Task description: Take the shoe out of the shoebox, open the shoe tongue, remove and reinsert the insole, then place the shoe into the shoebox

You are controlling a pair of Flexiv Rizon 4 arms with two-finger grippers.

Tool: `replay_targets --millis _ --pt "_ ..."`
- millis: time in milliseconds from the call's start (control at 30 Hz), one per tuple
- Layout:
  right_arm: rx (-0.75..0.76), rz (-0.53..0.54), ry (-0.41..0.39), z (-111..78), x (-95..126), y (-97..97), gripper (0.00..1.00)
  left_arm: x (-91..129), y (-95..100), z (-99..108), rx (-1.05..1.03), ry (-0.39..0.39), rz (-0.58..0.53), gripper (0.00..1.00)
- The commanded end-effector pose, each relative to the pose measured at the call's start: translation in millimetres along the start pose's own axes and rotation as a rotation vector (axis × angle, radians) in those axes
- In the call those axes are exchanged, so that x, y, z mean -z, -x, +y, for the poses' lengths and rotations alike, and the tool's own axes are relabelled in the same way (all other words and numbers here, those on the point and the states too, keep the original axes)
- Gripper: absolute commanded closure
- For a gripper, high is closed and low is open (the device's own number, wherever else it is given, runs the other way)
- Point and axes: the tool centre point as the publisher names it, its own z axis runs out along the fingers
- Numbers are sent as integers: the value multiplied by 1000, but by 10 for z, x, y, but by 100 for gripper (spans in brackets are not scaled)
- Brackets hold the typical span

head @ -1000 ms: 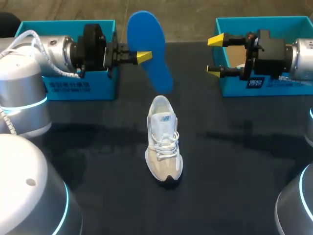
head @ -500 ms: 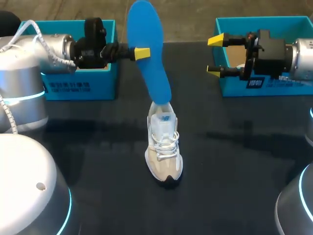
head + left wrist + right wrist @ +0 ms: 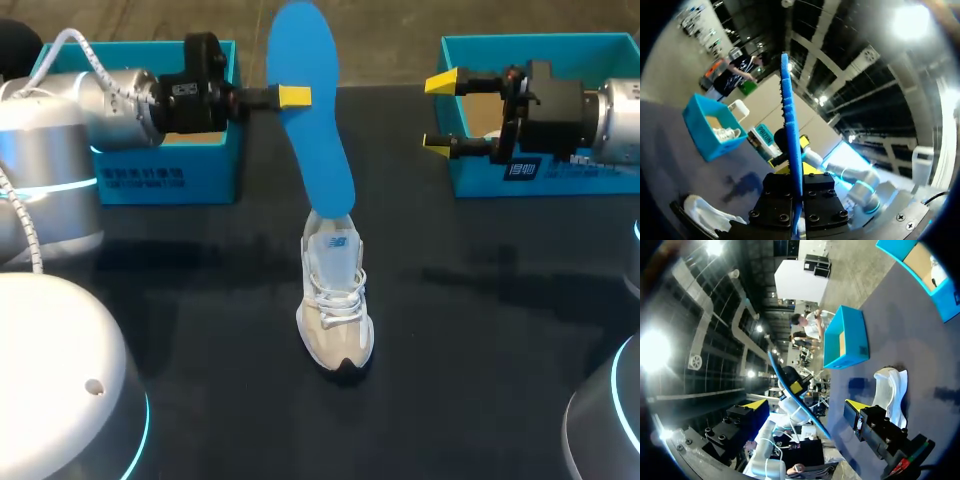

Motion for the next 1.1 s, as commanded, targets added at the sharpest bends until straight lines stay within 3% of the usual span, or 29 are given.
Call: replay_targets --millis 33,100,300,533,800,1100 --pt "0 2 1 6 -24 8 0 -5 8 12 251 -31 3 100" --pt "0 2 1 6 -24 8 0 -5 8 12 251 -31 3 100" --pt "0 2 1 6 -24 8 0 -85 108 122 400 70 13 100" --pt "60 -226 4 -36 -74 -157 0 -114 194 171 466 105 14 100" --pt "113 -383 13 -101 -209 -361 0 -145 280 203 507 126 10 100" --pt "171 -646 42 -172 -383 -540 0 -171 411 225 568 128 -27 100"
